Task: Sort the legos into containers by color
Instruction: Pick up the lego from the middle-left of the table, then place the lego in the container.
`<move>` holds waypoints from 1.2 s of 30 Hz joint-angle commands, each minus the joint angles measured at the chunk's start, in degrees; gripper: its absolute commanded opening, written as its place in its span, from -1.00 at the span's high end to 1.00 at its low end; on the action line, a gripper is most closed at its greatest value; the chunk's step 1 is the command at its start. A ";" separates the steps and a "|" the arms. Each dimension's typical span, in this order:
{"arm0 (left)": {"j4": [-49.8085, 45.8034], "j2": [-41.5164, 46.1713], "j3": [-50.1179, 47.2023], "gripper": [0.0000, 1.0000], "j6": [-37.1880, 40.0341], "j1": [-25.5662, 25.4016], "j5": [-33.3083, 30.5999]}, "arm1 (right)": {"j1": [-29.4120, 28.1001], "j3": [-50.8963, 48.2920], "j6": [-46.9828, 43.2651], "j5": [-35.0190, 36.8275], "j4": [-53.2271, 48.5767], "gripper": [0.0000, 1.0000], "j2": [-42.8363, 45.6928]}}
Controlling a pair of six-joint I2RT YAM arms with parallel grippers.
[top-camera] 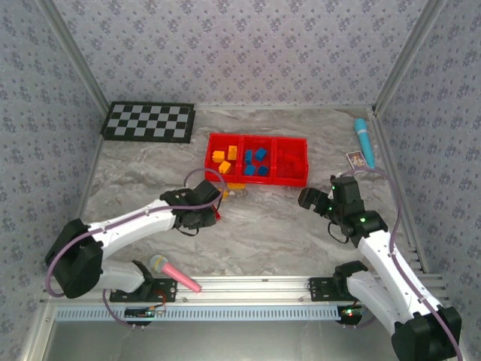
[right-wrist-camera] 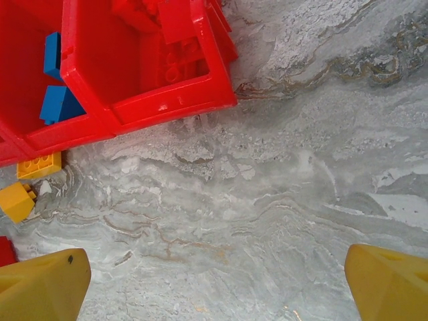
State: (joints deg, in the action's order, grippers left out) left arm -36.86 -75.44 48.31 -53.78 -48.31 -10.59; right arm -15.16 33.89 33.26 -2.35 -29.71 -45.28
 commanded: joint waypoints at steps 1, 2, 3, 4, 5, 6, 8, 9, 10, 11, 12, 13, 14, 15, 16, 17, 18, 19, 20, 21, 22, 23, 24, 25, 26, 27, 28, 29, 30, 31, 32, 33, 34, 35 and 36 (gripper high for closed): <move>-0.34 0.16 8.31 0.55 5.95 0.40 -3.34 | -0.40 0.87 0.41 1.43 -0.22 -0.99 0.25; -0.28 -1.38 11.12 0.56 7.81 0.46 -3.88 | -0.41 0.99 0.41 1.45 -0.17 -0.99 0.19; -0.31 -3.04 13.71 0.55 9.23 0.54 -4.22 | -0.42 1.13 0.41 1.39 -0.17 -0.99 0.17; -0.40 -5.45 17.05 0.55 10.91 0.88 -4.01 | -0.50 1.38 0.45 1.37 -0.43 -0.99 0.05; -0.53 -8.18 20.20 0.55 12.50 1.38 -3.41 | -0.55 1.73 0.41 1.30 -0.67 -0.99 0.04; -0.58 -10.45 23.50 0.55 13.72 1.67 -2.93 | -0.65 2.03 0.28 1.31 -1.23 -0.99 0.11; -0.65 -16.23 30.40 0.55 16.42 2.53 -1.29 | -0.91 2.86 -0.02 2.08 -2.91 -0.99 0.79; -0.90 -18.75 33.36 0.54 17.33 2.95 -0.69 | -0.92 3.09 -0.20 2.45 -3.69 -0.99 1.28; -1.22 -21.79 36.90 0.54 18.30 3.48 -0.01 | -0.93 3.35 -0.44 3.00 -4.40 -0.99 2.08; -1.37 -24.72 40.11 0.54 19.29 4.02 1.10 | -0.93 3.38 -0.43 3.61 -5.59 -0.99 2.97; -1.46 -27.21 42.83 0.54 20.02 4.49 2.01 | -0.86 3.38 -0.30 3.95 -6.64 -0.99 3.76; -1.29 -29.67 45.44 0.54 20.73 4.92 3.09 | -0.85 3.33 -0.04 4.16 -7.61 -0.99 4.66; -0.98 -32.31 47.88 0.55 21.37 5.23 4.17 | -0.76 3.33 -0.01 4.25 -8.46 -0.99 5.50; -0.86 -34.34 49.92 0.55 21.79 5.46 4.99 | -0.76 3.37 -0.04 4.25 -9.19 -0.99 6.10; -1.02 -36.59 52.29 0.55 22.32 5.66 5.81 | -0.67 3.42 -0.29 4.36 -9.95 -0.99 6.77; -1.41 -38.79 54.61 0.56 22.72 5.85 6.18 | -0.55 3.46 -0.67 4.53 -10.51 -0.99 7.26; -1.71 -40.53 56.64 0.56 22.99 5.99 6.64 | -0.44 3.54 -0.94 4.72 -10.85 -0.99 7.60; -1.72 -42.38 58.61 0.56 23.38 6.08 7.19 | -0.26 3.57 -1.12 4.90 -11.13 -0.99 7.87; -1.72 -43.91 60.27 0.56 23.63 6.15 7.51 | -0.07 3.64 -1.25 5.05 -11.32 -0.99 8.01; -1.72 -45.13 61.51 0.55 23.63 6.20 7.65 | -0.02 3.72 -1.39 5.09 -11.34 -0.99 8.01; -3.19 -46.63 63.03 0.53 23.72 6.22 7.96 | 0.12 3.73 -1.46 5.10 -11.34 -0.99 7.88; -3.52 -47.91 64.89 0.49 23.81 6.30 8.05 | 0.15 3.88 -1.52 5.02 -11.21 -0.99 7.71; -3.77 -49.01 66.04 0.44 23.81 6.31 8.11 | 0.29 3.95 -1.59 4.98 -11.07 -0.99 7.57; -4.14 -50.08 67.20 0.39 23.75 6.39 8.17 | 0.30 3.99 -1.63 4.84 -10.98 -0.99 7.41; -4.49 -50.94 68.13 0.26 23.68 6.48 8.29 | 0.38 4.14 -1.81 4.85 -10.98 -0.99 7.18; -4.70 -51.56 68.60 0.13 23.57 6.56 8.28 | 0.47 4.24 -1.87 4.75 -10.98 -0.99 7.05; -4.38 -51.88 68.67 0.05 23.54 6.62 8.59 | 0.52 4.30 -2.04 4.79 -11.11 -0.99 6.91; -3.93 -52.07 68.60 -0.01 23.47 6.67 8.70 | 0.55 4.34 -2.16 4.83 -11.14 -0.99 6.87; -3.52 -52.17 68.59 -0.07 23.46 6.74 8.51 | 0.62 4.29 -2.24 4.82 -11.08 -0.99 6.87; -3.26 -52.26 68.58 -0.10 23.53 6.82 8.29 | 0.68 4.26 -2.23 4.82 -11.15 -0.99 6.91; -3.05 -52.42 68.66 -0.14 23.54 6.96 8.22 | 0.68 4.17 -2.25 4.83 -11.16 -0.99 6.94; -3.04 -52.44 68.74 -0.17 23.54 7.09 8.22 | 0.66 4.12 -2.23 4.81 -11.15 -0.99 6.95; -2.87 -52.36 68.67 -0.20 23.67 7.22 8.09 | 0.75 4.12 -2.24 4.82 -11.18 -0.99 6.96; -2.86 -52.20 68.67 -0.23 24.00 7.35 8.21 | 0.81 3.99 -2.23 4.73 -11.15 -0.99 6.96; -2.86 -51.97 68.67 -0.32 24.51 7.43 8.58 | 0.76 3.99 -2.19 4.72 -11.22 -0.99 6.96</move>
State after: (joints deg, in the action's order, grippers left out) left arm -39.22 -127.02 114.96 -30.24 -41.56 -2.74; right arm -14.70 36.29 31.92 1.32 -39.31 -38.68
